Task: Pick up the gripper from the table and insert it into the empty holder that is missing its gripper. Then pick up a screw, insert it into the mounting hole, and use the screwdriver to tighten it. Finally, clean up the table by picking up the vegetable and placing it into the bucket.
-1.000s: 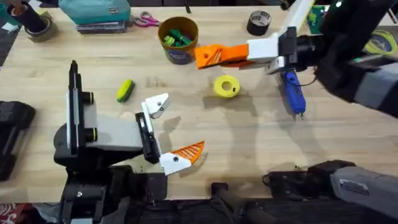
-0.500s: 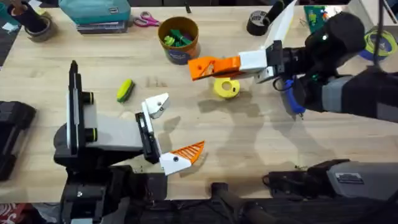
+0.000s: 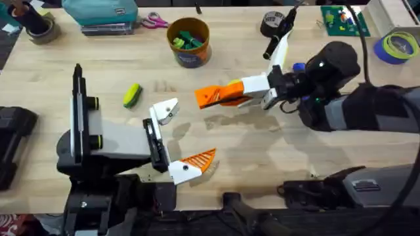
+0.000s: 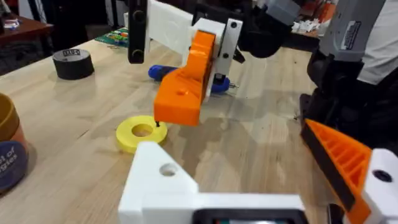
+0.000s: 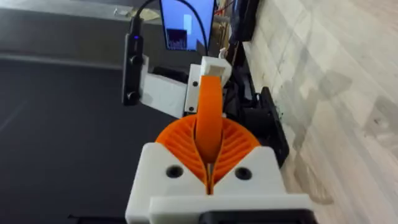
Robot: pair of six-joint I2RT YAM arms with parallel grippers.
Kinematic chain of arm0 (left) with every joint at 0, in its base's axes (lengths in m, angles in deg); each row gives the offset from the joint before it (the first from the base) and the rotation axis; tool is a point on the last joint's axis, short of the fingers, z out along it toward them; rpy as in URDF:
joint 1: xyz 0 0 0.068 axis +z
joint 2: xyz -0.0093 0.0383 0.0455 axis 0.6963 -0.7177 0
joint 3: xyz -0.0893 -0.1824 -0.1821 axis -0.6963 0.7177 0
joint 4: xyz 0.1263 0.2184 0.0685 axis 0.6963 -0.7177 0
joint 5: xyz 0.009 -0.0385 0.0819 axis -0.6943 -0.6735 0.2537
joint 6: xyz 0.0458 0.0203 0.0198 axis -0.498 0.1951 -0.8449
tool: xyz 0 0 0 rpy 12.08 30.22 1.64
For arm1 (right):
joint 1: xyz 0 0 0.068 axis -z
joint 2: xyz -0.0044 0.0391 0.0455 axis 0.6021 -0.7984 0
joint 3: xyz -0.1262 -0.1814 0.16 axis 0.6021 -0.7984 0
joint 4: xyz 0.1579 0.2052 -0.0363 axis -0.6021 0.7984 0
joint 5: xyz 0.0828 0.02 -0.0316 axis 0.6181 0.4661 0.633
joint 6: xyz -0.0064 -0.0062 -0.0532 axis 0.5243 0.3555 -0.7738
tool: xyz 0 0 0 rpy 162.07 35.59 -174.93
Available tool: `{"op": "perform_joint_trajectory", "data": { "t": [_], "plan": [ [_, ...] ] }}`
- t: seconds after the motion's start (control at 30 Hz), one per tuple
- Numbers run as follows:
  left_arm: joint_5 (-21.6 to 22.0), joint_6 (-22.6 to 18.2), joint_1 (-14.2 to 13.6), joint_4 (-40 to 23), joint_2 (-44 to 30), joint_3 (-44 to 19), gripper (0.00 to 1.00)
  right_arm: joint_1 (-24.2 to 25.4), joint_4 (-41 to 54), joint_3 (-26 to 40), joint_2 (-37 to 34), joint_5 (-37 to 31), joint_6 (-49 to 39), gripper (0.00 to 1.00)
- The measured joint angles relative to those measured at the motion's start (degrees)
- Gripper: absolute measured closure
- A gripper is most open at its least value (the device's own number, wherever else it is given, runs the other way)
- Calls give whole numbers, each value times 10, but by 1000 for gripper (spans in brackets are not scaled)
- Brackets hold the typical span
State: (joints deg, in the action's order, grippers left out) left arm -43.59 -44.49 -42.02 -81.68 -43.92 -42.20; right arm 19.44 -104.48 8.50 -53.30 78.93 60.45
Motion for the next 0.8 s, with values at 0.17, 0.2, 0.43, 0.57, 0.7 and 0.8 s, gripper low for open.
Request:
{"op": "perform_joint_trajectory", "data": {
  "t": [0.17,0.2,0.43,0.57,0.7,0.8],
  "plan": [
    [0,0,0,0,0,0,15,-7,-1,-23,0,-27,-16,992],
    [0,0,0,0,0,0,15,-7,0,-28,-1,-32,-18,992],
    [0,0,0,0,0,0,15,-20,-1,-52,-4,-61,-35,992],
    [0,0,0,0,0,0,15,-29,-1,-53,-4,-68,-44,992],
    [0,0,0,0,0,0,15,-30,-1,-53,-4,-68,-58,992],
    [0,0,0,0,0,0,15,-37,-1,-53,-4,-68,-68,992]
  ]
}}
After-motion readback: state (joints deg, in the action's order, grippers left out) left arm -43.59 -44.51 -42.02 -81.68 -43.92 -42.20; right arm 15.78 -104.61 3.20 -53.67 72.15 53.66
